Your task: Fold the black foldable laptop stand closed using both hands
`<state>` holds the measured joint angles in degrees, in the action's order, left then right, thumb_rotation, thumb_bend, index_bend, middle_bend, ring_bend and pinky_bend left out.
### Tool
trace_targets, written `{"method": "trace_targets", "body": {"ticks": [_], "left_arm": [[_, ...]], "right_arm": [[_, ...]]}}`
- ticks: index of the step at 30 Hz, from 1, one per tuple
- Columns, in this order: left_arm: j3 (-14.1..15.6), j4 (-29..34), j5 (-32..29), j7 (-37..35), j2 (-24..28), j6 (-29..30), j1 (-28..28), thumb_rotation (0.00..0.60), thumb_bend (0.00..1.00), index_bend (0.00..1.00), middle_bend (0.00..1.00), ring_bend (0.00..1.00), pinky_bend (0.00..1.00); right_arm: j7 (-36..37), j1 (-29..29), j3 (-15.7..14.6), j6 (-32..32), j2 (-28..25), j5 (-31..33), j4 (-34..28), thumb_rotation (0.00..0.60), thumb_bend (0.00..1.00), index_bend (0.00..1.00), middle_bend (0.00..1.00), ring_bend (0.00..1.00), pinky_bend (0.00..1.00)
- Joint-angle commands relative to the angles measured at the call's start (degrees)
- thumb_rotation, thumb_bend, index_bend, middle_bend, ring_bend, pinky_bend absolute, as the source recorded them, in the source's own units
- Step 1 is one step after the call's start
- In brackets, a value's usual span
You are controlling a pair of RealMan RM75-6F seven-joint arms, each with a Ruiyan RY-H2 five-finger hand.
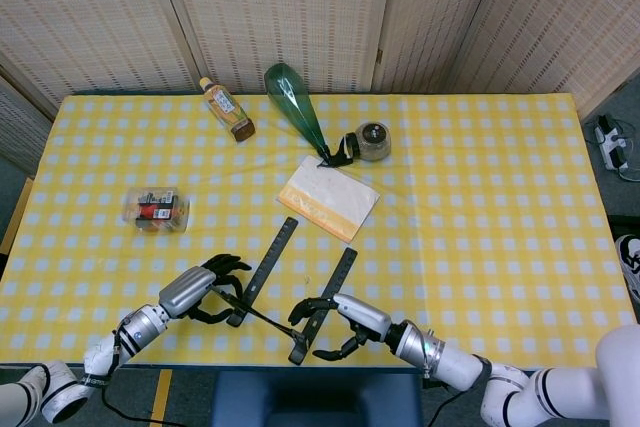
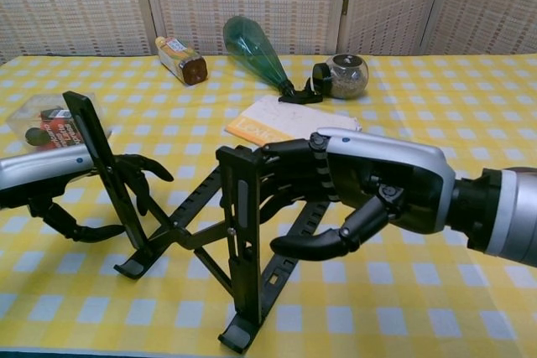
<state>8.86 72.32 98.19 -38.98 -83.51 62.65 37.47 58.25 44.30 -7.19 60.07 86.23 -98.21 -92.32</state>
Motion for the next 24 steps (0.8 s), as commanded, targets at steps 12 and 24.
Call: {"method": "trace_targets", "body": {"ticks": [12, 24], "left_arm": [[0.4, -0.3, 0.0, -0.7, -0.5, 0.2, -0.3, 0.6, 0.46, 0.55, 0.23, 0.11, 0.0], [0.3, 0.2, -0.5, -0.6, -0.5, 0.5, -0.7, 0.6, 0.47, 0.57, 0.28, 0.15, 0.0]], "right_arm": [[0.0, 0.0, -0.1, -0.4, 0.4, 0.2, 0.4, 0.6, 0.34, 0.36, 0.29, 0.26, 0.23], [-0.8, -0.1, -0.9, -0.5, -0.3, -0.6, 1.1, 0.6, 0.34, 0.32, 0.28, 0.23, 0.21]]}}
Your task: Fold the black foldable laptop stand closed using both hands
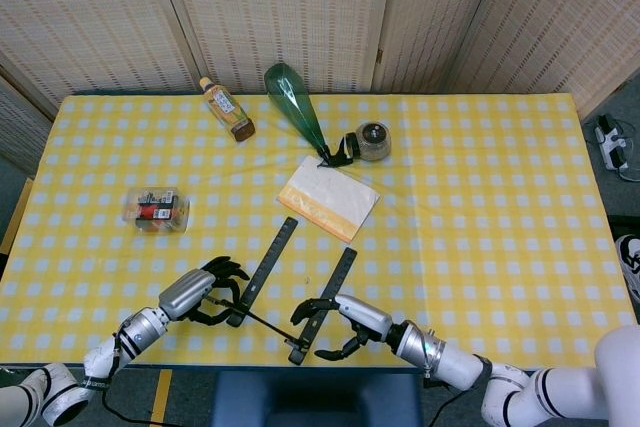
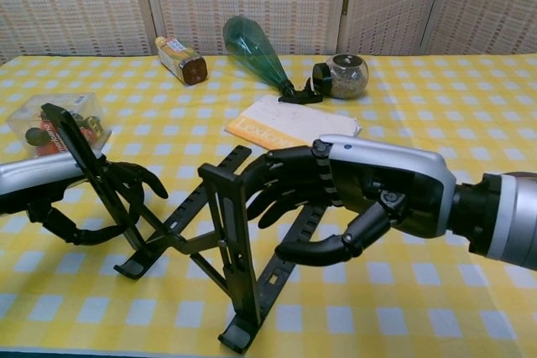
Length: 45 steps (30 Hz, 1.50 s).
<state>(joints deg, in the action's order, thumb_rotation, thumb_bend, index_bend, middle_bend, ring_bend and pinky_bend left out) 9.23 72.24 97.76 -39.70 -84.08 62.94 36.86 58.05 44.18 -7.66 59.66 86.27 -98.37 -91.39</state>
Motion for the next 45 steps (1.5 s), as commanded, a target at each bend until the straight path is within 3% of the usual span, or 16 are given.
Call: {"method": "trace_targets", "body": {"ticks": [1, 8, 11, 19, 31, 39, 45], "left_arm": [[-0.1, 0.6, -0.1, 0.2, 0.2, 0.3, -0.2, 0.6, 0.47, 0.54, 0.28, 0.15, 0.0], [-0.3, 2.8, -0.2, 1.0, 1.3, 0.6, -0.3, 0.6, 0.44, 0.28, 0.24, 0.1, 0.0], [-0.4, 3.8, -0.3, 1.5, 2.0, 0.6, -0.3, 0.6, 0.41, 0.17, 0.19, 0.07, 0.0], [-1.4, 6.0, -1.5, 4.1, 4.5, 1.9, -1.0, 0.6, 0.36, 0.01, 0.09, 0.0, 0.0], [-2.3, 7.6, -2.3, 6.4, 7.8, 4.1, -2.8, 0.6, 0.35, 0.0, 0.04, 0.0, 0.0], [-2.8, 7.4, -1.8, 5.5, 8.5, 4.8, -3.0, 0.6, 0.35, 0.0, 0.04, 0.0, 0.0], [-3.5, 7.5, -1.9, 5.6, 9.1, 5.0, -3.0, 0.6, 0.35, 0.0, 0.04, 0.0, 0.0]], "right_arm": [[-1.1, 0.0, -0.6, -0.2, -0.6, -0.5, 0.3, 0.6, 0.34, 0.3, 0.27, 0.22, 0.2], [-8.3, -0.2, -1.4, -2.8, -1.7, 0.5, -0.8, 0.6, 0.34, 0.02, 0.07, 0.08, 0.06], [-11.0, -0.2, -0.7, -3.5, -1.0, 1.3, -1.9, 0.6, 0.34, 0.0, 0.0, 0.04, 0.01], [-18.9, -0.1, 2.6, -5.9, 3.3, 5.6, -4.3, 0.6, 0.33, 0.0, 0.0, 0.0, 0.0], [-30.8, -2.8, 8.7, -4.7, 11.7, 14.6, -3.8, 0.6, 0.34, 0.0, 0.0, 0.0, 0.0], [-33.8, -3.6, 11.5, -5.0, 12.8, 18.6, -2.8, 0.6, 0.34, 0.0, 0.0, 0.0, 0.0], [-33.7, -5.0, 11.9, -4.6, 11.3, 19.6, -3.1, 0.6, 0.34, 0.0, 0.0, 0.0, 0.0]]}}
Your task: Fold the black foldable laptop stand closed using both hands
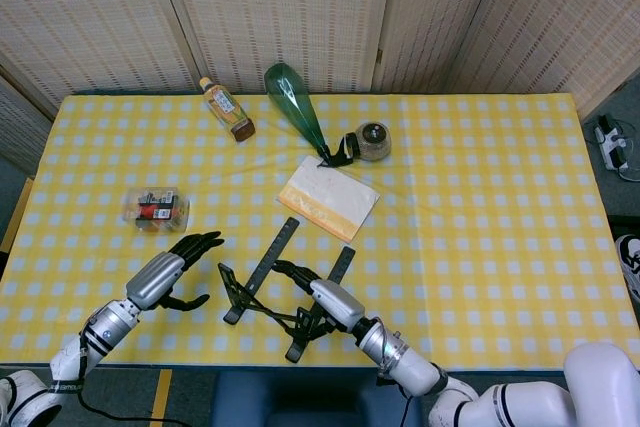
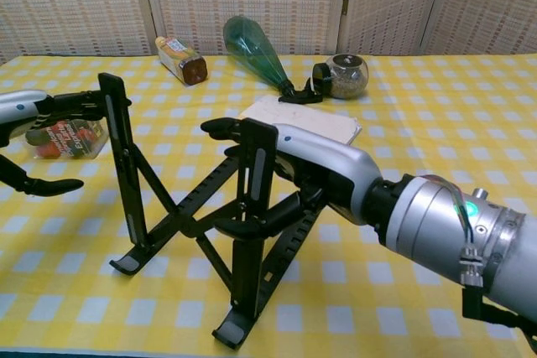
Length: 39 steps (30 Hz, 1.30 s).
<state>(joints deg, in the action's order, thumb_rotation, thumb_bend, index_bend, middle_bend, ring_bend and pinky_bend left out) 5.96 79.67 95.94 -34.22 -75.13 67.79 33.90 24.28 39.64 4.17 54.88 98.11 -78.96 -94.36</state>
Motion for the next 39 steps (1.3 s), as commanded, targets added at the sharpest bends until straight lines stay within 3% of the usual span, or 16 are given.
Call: {"method": "trace_targets", "body": {"ticks": [1, 12, 19, 24, 28, 31, 33, 39], "left_arm": [[-0.4, 0.2, -0.2, 0.3, 0.4, 0.2, 0.0, 0.6, 0.35, 0.0, 0.04, 0.0, 0.0], [-2.3, 2.7, -1.2, 2.4, 3.1, 0.8, -0.1, 0.6, 0.35, 0.0, 0.03, 0.0, 0.0], [-3.6, 3.3, -2.2, 4.0, 4.8, -1.1, 1.0, 0.6, 0.35, 0.0, 0.03, 0.0, 0.0], [-4.3, 2.7, -2.4, 6.2, 4.9, -3.6, 2.6, 0.6, 0.35, 0.0, 0.03, 0.0, 0.0], [-4.9, 0.9, -2.3, 10.8, 3.5, -7.1, 4.9, 0.6, 0.35, 0.0, 0.03, 0.0, 0.0], [-6.0, -1.0, -2.4, 15.5, 1.7, -8.7, 6.4, 0.6, 0.35, 0.0, 0.03, 0.0, 0.0], [-6.7, -2.7, -2.6, 19.1, 0.0, -9.7, 7.5, 0.6, 0.35, 0.0, 0.03, 0.0, 0.0], [-8.1, -8.9, -2.8, 24.8, -6.3, -10.7, 9.7, 0.6, 0.29, 0.0, 0.03, 0.0, 0.0]], "right_arm": [[0.3, -0.8, 0.0, 0.3, -1.1, 0.2, -0.3, 0.6, 0.34, 0.0, 0.0, 0.0, 0.0], [7.9, -5.2, -2.1, 3.3, -8.9, -3.0, -3.1, 0.6, 0.34, 0.0, 0.0, 0.0, 0.0], [11.8, -9.5, -3.0, 10.0, -16.4, -6.7, -4.2, 0.6, 0.34, 0.0, 0.0, 0.0, 0.0], [9.1, -11.2, -3.1, 14.6, -19.9, -10.8, -4.8, 0.6, 0.34, 0.0, 0.0, 0.0, 0.0], [0.2, -11.4, -3.4, 17.1, -21.2, -15.8, -5.2, 0.6, 0.34, 0.0, 0.0, 0.01, 0.0], [-8.2, -11.1, -3.6, 17.8, -21.2, -19.3, -5.1, 0.6, 0.34, 0.04, 0.19, 0.22, 0.03], [-13.6, -10.6, -3.8, 17.2, -20.9, -21.3, -5.0, 0.6, 0.34, 0.15, 0.31, 0.35, 0.18], [-24.7, -8.6, -3.8, 13.3, -18.8, -23.1, -4.8, 0.6, 0.34, 0.36, 0.52, 0.58, 0.5]]}}
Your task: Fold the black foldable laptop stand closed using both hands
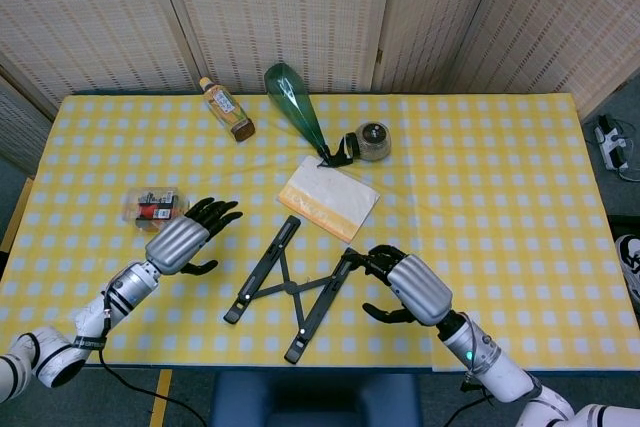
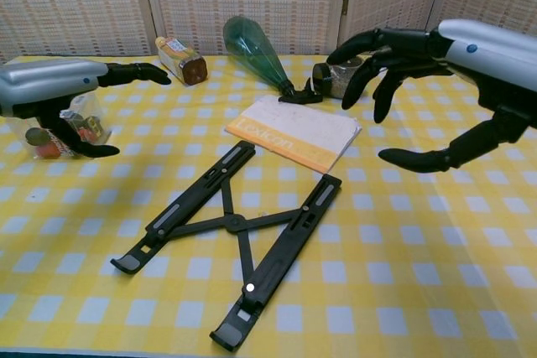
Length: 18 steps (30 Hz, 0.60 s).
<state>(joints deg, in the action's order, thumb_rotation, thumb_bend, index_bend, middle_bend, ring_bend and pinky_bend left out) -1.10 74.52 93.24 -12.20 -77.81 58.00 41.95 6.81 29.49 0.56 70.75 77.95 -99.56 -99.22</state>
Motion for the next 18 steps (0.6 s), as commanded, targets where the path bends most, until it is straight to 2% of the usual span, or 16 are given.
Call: {"method": "trace_targets", "body": {"ticks": [1, 6, 9, 14, 18], "left_arm": [[-1.2, -5.3, -0.1, 3.8, -5.0, -1.2, 2.1, 0.6, 0.26, 0.0, 0.03, 0.0, 0.0], [-1.8, -11.5, -0.9, 7.5, -10.0, -3.3, 4.0, 0.6, 0.2, 0.0, 0.03, 0.0, 0.0], [-2.0, -14.9, -1.7, 8.8, -12.7, -4.7, 5.0, 0.6, 0.18, 0.0, 0.03, 0.0, 0.0], [-1.8, -19.2, -3.0, 8.7, -15.8, -5.9, 5.3, 0.6, 0.18, 0.0, 0.02, 0.0, 0.0], [-0.5, -19.4, -2.7, 6.3, -16.4, -6.0, 4.9, 0.6, 0.18, 0.0, 0.02, 0.0, 0.0]], "right_arm": [[-8.9, 2.0, -0.1, -3.8, 1.8, -2.3, 0.0, 0.6, 0.34, 0.37, 0.55, 0.61, 0.54], [-15.7, 4.0, 0.6, -9.0, 4.3, 0.0, 0.2, 0.6, 0.34, 0.44, 0.64, 0.73, 0.72], [-19.6, 5.1, 0.9, -11.9, 6.1, 1.8, 1.0, 0.6, 0.33, 0.46, 0.67, 0.78, 0.79], [-22.4, 6.2, 1.3, -14.5, 9.0, 4.0, 2.7, 0.6, 0.34, 0.47, 0.69, 0.79, 0.8], [-22.8, 6.6, 1.4, -15.0, 10.3, 5.3, 4.7, 0.6, 0.33, 0.47, 0.69, 0.79, 0.8]]}}
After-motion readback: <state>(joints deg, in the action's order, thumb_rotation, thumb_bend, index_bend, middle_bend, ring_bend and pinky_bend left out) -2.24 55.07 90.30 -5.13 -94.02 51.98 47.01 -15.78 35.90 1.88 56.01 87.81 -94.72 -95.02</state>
